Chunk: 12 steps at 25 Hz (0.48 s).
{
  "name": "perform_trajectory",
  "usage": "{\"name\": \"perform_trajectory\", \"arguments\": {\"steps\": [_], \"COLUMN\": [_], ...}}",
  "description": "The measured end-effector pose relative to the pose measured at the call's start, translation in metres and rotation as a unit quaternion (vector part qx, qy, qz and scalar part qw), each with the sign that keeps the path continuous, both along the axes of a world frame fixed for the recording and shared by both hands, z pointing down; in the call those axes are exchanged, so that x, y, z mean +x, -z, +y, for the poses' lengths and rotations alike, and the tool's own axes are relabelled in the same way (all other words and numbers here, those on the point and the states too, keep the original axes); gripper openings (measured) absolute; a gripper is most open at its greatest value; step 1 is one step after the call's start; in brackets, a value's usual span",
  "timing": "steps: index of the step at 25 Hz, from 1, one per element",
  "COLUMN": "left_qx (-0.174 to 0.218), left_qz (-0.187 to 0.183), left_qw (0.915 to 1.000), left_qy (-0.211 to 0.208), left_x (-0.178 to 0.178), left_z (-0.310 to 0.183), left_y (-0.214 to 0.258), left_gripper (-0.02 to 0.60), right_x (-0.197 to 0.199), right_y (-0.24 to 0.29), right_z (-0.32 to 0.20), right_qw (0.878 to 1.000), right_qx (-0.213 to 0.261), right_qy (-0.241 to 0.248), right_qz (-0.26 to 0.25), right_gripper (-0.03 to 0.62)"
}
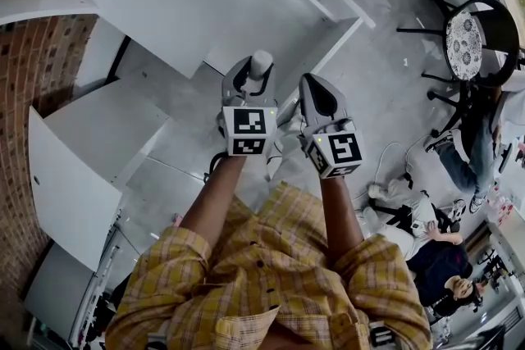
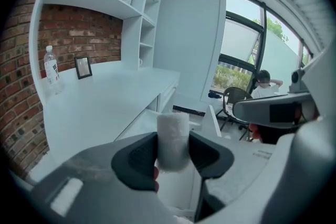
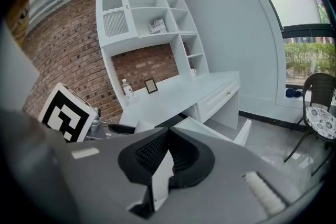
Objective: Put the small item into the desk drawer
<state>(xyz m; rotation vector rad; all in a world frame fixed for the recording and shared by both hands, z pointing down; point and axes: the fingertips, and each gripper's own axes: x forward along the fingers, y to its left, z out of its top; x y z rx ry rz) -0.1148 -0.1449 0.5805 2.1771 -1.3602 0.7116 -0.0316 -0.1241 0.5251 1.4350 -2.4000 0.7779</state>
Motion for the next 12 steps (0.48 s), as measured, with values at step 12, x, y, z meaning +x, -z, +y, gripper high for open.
{"name": "perform_trajectory", "arguments": {"steps": [12], "left_qx": [-0.041], "left_qz": [-0.025], "left_qw": [0.9987], "left_qy": [-0.015], "left_x": [0.005], "left_z": [-0.015], "left_y": [-0.057], "left_gripper": [0.184], "right_x": [0.006], "right_y": [-0.029], "right_z": [0.001], "right_qw": [1.000], "right_qx": [-0.016], "right_qy": [0.003], "right_qz": [-0.003], "right_gripper": [-0.002]}}
